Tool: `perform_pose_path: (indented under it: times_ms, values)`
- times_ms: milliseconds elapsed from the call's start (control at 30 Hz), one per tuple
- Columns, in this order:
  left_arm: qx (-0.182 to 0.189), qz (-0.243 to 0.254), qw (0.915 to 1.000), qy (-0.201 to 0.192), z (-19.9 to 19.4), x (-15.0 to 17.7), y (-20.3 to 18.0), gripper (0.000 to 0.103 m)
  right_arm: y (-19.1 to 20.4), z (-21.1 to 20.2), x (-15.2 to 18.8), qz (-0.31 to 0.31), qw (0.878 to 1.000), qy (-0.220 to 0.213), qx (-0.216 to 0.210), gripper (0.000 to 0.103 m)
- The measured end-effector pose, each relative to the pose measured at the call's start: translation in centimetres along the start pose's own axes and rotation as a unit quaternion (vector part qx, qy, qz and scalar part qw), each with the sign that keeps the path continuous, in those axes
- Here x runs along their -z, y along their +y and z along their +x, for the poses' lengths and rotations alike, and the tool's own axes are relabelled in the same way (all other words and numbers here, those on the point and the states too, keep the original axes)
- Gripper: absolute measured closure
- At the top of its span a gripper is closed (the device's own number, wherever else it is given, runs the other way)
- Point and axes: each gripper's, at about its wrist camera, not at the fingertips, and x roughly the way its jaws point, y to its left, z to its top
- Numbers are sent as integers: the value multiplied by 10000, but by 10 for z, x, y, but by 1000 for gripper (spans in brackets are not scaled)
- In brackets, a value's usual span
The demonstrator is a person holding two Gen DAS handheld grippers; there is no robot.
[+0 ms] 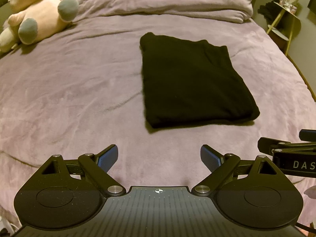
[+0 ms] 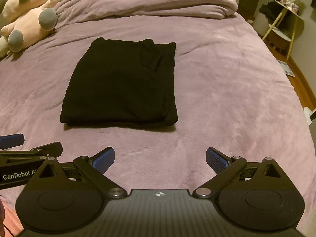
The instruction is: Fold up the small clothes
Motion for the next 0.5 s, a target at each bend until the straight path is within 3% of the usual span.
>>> perform_pose_path:
  times_ms: [500]
  values:
    - [-10, 8, 10000, 47, 3, 0, -5, 9, -5, 3, 0, 58, 10000, 19, -56, 4]
